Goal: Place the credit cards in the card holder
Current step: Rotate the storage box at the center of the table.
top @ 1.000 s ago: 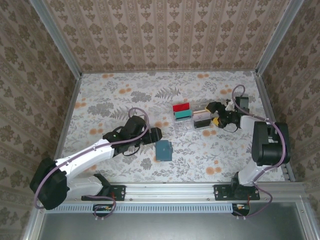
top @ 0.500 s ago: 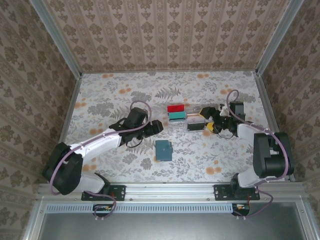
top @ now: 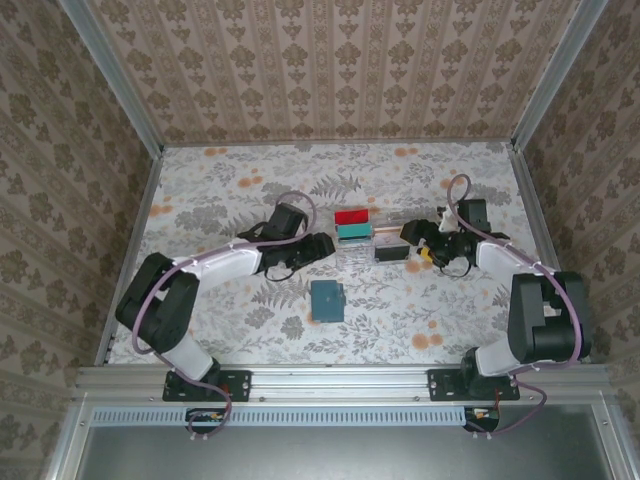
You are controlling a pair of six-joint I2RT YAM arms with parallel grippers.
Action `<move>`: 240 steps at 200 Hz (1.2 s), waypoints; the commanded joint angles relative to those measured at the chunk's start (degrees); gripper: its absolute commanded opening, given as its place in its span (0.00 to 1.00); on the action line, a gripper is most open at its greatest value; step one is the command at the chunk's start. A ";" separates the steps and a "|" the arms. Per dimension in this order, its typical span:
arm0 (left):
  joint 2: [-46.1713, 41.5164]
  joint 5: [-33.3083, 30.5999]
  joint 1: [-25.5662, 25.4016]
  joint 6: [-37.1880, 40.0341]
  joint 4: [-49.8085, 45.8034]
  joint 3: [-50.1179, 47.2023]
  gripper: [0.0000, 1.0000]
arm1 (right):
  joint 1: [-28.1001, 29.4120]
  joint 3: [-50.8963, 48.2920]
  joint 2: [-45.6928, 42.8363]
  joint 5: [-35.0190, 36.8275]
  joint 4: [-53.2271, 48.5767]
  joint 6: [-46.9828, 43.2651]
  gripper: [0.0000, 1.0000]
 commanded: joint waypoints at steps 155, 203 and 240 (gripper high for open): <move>12.85 -0.68 -3.73 4.84 -2.78 9.82 0.49 | 0.53 7.41 11.40 -3.31 4.64 4.32 0.81; 14.10 -3.04 -3.20 9.26 -6.26 12.08 0.32 | 1.77 3.09 9.39 -7.43 9.56 7.37 0.81; 16.55 -3.20 -2.77 17.47 -9.68 16.03 0.21 | 3.09 1.03 7.51 -7.62 10.07 8.17 0.82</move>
